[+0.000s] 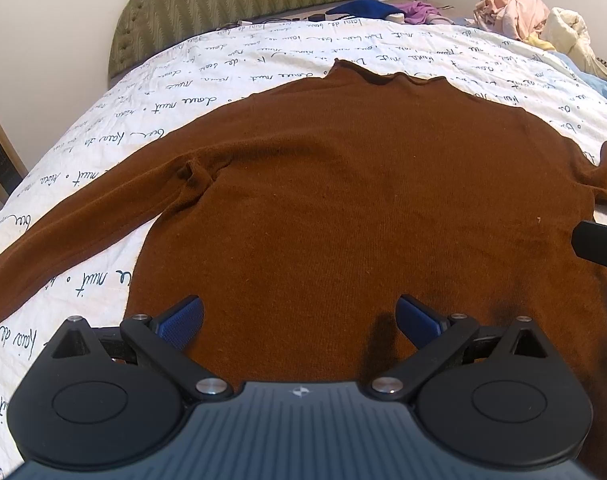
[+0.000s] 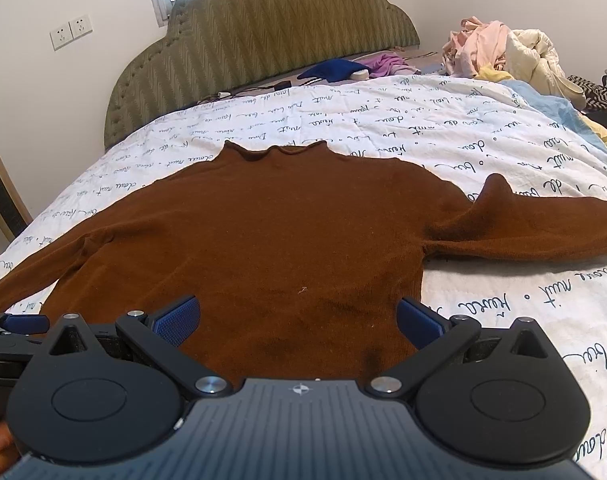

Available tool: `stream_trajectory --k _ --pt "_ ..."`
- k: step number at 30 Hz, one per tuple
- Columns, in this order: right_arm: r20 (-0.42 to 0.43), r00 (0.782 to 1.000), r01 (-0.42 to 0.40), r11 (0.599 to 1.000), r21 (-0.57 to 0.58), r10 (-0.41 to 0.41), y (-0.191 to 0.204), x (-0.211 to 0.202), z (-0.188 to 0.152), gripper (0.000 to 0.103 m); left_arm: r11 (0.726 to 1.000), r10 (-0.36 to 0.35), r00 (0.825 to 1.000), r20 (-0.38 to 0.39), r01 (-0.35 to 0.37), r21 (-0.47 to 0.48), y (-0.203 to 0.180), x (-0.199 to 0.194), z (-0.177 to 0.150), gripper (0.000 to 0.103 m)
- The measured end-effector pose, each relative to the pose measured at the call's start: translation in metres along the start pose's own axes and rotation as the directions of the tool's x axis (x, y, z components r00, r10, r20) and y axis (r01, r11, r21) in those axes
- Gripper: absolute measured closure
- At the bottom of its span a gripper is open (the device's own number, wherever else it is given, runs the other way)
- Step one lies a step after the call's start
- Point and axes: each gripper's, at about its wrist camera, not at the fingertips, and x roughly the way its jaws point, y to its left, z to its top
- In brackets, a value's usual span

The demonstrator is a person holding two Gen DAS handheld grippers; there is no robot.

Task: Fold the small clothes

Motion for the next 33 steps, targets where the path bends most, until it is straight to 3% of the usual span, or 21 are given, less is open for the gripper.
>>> stream_trajectory --k 24,33 --pt "0.034 0.998 -0.056 0.998 0.024 0.055 -0.021 -0.004 -0.005 0.0 0.998 0.011 1.0 -0.006 -0.011 0.054 -0.025 -0.003 0.005 0.0" --pt "0.057 0.995 -0.088 0.987 0.132 0.081 -0.061 -0.012 -0.007 0.0 0.994 -0.039 0.999 0.022 0.037 0.103 -0.053 -0.009 0.009 0.0"
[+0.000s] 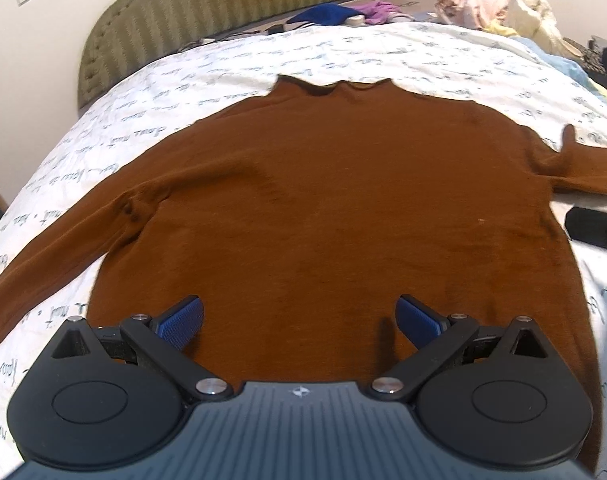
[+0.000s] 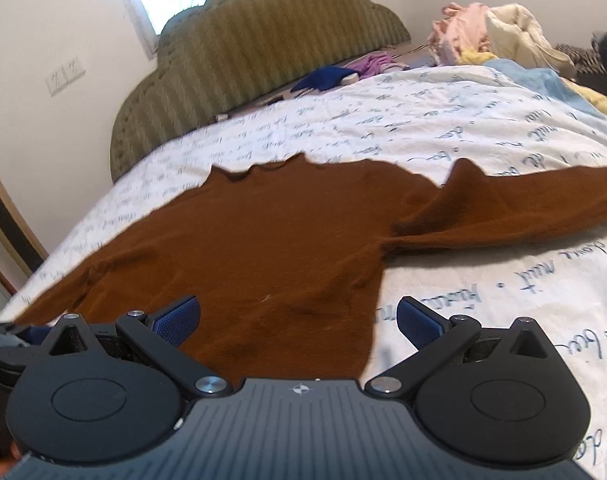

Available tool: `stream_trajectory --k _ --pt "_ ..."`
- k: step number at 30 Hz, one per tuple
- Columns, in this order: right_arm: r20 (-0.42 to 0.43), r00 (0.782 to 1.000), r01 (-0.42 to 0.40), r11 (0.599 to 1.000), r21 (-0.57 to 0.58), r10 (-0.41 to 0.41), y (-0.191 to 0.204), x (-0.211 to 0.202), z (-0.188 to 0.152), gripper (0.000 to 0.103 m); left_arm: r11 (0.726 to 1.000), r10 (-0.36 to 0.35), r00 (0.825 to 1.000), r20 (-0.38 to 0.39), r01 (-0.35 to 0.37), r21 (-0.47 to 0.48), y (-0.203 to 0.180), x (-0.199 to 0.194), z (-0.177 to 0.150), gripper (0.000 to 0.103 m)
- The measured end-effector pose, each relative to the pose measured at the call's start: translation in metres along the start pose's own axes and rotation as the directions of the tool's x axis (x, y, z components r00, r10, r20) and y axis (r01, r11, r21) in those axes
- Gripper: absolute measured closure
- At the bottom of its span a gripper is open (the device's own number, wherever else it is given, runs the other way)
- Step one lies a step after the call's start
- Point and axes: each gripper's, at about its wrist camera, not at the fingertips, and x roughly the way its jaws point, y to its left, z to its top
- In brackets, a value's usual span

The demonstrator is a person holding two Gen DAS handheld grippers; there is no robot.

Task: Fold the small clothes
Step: 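Reach the right tool to the sweater sleeve cuff and close on it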

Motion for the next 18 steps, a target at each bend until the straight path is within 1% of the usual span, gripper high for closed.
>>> stream_trajectory --k 3,6,9,12,14,15,16,18 --pt "0.026 0.999 0.018 0.998 0.055 -0.019 -0.026 -0.009 0.003 0.0 1.0 -0.005 1.0 -0.004 0.006 0.026 -0.009 0.002 0.0 0.0" --pt "0.074 0.995 0.054 0.99 0.132 -0.064 -0.063 -0.023 0.01 0.0 0.999 -0.011 1.0 -0.007 0.011 0.04 -0.014 0.003 0.0 0.0" --pt "0.135 0.984 0.08 0.961 0.263 -0.118 -0.114 -0.042 0.019 0.0 0.999 -0.013 1.0 -0.011 0.013 0.039 -0.015 0.005 0.002 0.0" --pt "0.206 0.959 0.099 0.912 0.399 -0.194 -0.171 -0.062 0.026 0.0 0.999 -0.013 1.0 -0.014 0.014 0.032 -0.016 0.007 0.003 0.0" --pt "0.256 0.943 0.071 0.881 0.467 -0.211 -0.207 -0.07 0.028 0.002 0.999 -0.013 1.0 -0.015 0.014 0.03 -0.018 0.008 0.003 0.0" --pt "0.269 0.939 0.047 0.855 0.516 -0.214 -0.226 -0.071 0.029 0.004 0.999 -0.013 1.0 -0.015 0.013 0.031 -0.019 0.009 0.003 0.0" --pt "0.28 0.937 0.01 0.82 0.573 -0.207 -0.247 -0.07 0.03 0.005 0.999 -0.014 1.0 -0.014 0.014 0.03 -0.019 0.009 0.003 0.0" --pt "0.295 0.93 -0.03 0.754 0.656 -0.219 -0.275 -0.065 0.027 0.008 0.999 -0.016 1.0 -0.011 0.017 0.029 -0.021 0.01 0.003 0.0"
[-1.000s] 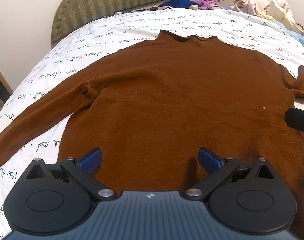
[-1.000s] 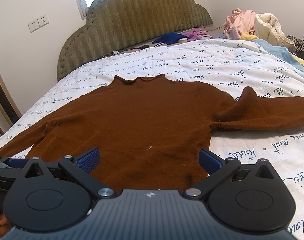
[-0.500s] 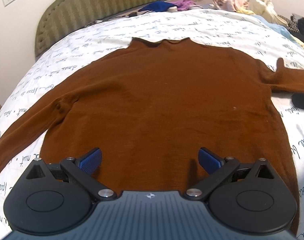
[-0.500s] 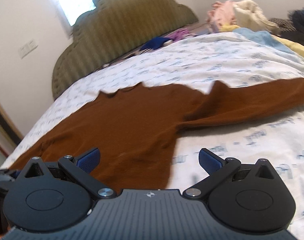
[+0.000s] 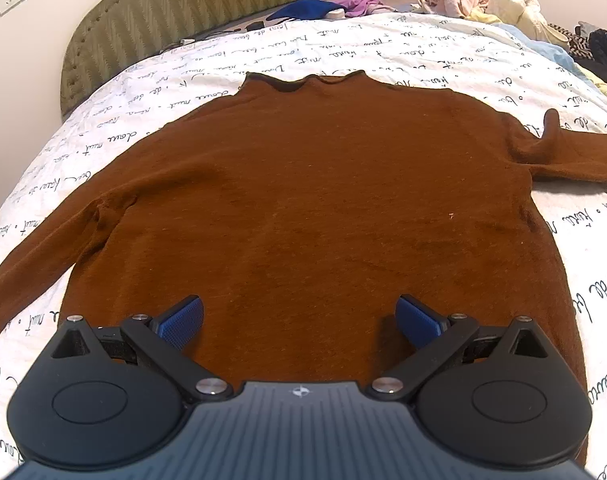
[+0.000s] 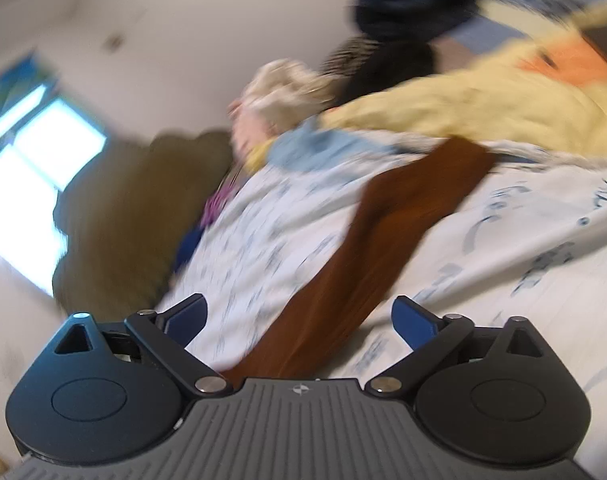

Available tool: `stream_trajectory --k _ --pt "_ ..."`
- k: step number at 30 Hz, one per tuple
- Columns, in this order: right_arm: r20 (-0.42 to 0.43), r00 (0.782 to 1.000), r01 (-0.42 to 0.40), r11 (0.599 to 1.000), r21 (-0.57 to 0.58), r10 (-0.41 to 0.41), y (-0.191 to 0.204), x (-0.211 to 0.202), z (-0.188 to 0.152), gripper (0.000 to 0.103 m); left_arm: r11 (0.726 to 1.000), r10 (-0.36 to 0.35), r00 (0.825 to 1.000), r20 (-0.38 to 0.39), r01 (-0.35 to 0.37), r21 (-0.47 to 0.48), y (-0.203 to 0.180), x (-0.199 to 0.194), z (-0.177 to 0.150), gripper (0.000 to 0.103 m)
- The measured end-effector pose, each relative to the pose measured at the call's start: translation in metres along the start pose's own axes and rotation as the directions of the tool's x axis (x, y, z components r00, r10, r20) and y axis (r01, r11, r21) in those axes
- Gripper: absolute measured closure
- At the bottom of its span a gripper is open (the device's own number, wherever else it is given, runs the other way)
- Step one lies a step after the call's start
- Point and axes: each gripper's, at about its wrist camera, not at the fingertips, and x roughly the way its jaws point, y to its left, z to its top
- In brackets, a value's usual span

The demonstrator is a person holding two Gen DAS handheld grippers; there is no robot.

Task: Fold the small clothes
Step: 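Reach the right tool to the sweater sleeve cuff and close on it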

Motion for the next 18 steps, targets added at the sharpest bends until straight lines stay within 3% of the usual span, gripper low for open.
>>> stream_trajectory --k 4,8,10,12,13,15,16,18 --pt "0.044 0.997 0.048 0.989 0.143 -0.055 -0.038 0.021 0.019 0.013 1.0 0.013 1.0 0.002 -0.013 0.003 -0.003 0.002 0.0 0.0" --pt "0.087 0.995 0.022 0.981 0.195 -0.04 -0.055 0.039 0.033 0.018 1.0 0.015 1.0 -0.006 -0.015 -0.013 0.0 0.006 0.001 0.0" --pt "0.102 0.994 0.011 0.972 0.235 -0.036 -0.061 0.052 0.039 0.025 1.0 0.014 1.0 -0.012 -0.014 -0.016 0.001 0.007 0.001 0.0" --pt "0.105 0.993 0.027 0.96 0.279 -0.059 -0.065 0.063 0.046 0.051 1.0 0.011 1.0 -0.019 -0.011 -0.013 0.001 0.008 0.0 0.0" --pt "0.099 0.992 0.04 0.954 0.296 -0.072 -0.068 0.067 0.048 0.058 1.0 0.01 1.0 -0.022 -0.01 -0.011 0.001 0.008 0.0 0.0" --pt "0.09 0.992 0.053 0.944 0.325 -0.087 -0.073 0.07 0.047 0.085 1.0 0.013 1.0 -0.023 -0.013 -0.007 0.002 0.009 0.0 0.0" --pt "0.089 0.991 0.063 0.939 0.339 -0.099 -0.075 0.07 0.045 0.091 1.0 0.016 1.0 -0.021 -0.017 -0.007 0.003 0.008 0.0 0.0" --pt "0.107 0.987 0.075 0.941 0.329 -0.117 -0.074 0.063 0.043 0.091 1.0 0.026 1.0 -0.012 -0.026 -0.012 0.006 0.007 0.0 0.0"
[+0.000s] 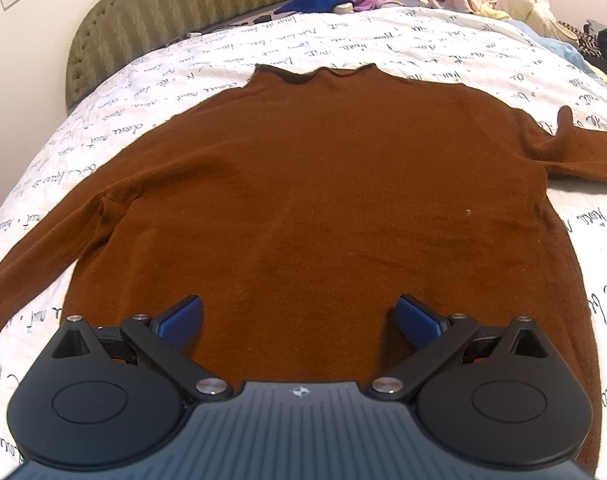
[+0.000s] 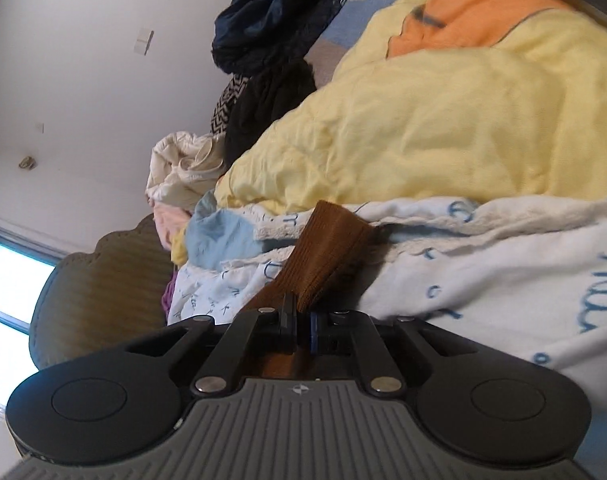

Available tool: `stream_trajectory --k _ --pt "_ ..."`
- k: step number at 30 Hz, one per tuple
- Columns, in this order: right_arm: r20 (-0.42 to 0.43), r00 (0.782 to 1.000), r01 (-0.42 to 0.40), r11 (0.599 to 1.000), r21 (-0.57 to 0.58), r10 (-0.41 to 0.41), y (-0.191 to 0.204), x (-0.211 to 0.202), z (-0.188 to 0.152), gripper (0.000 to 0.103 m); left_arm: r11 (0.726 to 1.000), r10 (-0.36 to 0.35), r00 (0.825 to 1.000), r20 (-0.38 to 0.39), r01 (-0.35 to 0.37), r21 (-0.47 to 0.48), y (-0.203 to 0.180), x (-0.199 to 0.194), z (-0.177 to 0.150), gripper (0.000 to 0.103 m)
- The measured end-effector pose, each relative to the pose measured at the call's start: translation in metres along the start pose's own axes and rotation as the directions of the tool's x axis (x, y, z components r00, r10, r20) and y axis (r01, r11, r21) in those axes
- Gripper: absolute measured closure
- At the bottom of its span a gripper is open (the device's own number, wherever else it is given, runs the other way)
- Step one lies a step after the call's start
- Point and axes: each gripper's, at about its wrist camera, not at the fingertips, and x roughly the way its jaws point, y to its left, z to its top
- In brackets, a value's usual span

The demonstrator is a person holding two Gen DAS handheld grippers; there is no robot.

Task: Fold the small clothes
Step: 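Reach the right tool to the sweater sleeve cuff and close on it, then carry the held sleeve with the right tool across the sweater body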

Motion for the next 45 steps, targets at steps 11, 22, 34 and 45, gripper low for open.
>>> stream_trajectory --k 11,22,34,45 --pt "0.319 0.947 0.159 0.822 -0.547 0.03 0.112 -0.091 -0.055 0.092 0.994 0.046 0.998 0.043 -0.042 -0.106 0.041 -0.004 0.004 0.0" --pt "-0.024 0.988 -0.103 0.547 -0.83 0.151 0.195 -0.094 -0.201 0.092 0.979 0.112 0.993 0.029 -0.105 -0.175 0.079 0.004 -0.004 0.0" --pt "-0.233 0.966 -0.258 0.405 -0.877 0.111 0.237 -0.086 -0.316 0.091 0.975 0.091 0.996 0.015 -0.086 -0.205 0.096 0.011 -0.011 0.0" --pt "-0.344 0.936 -0.348 0.312 -0.884 0.071 0.27 -0.061 -0.399 0.091 0.974 0.042 0.999 0.02 -0.036 -0.225 0.115 0.008 -0.015 0.0"
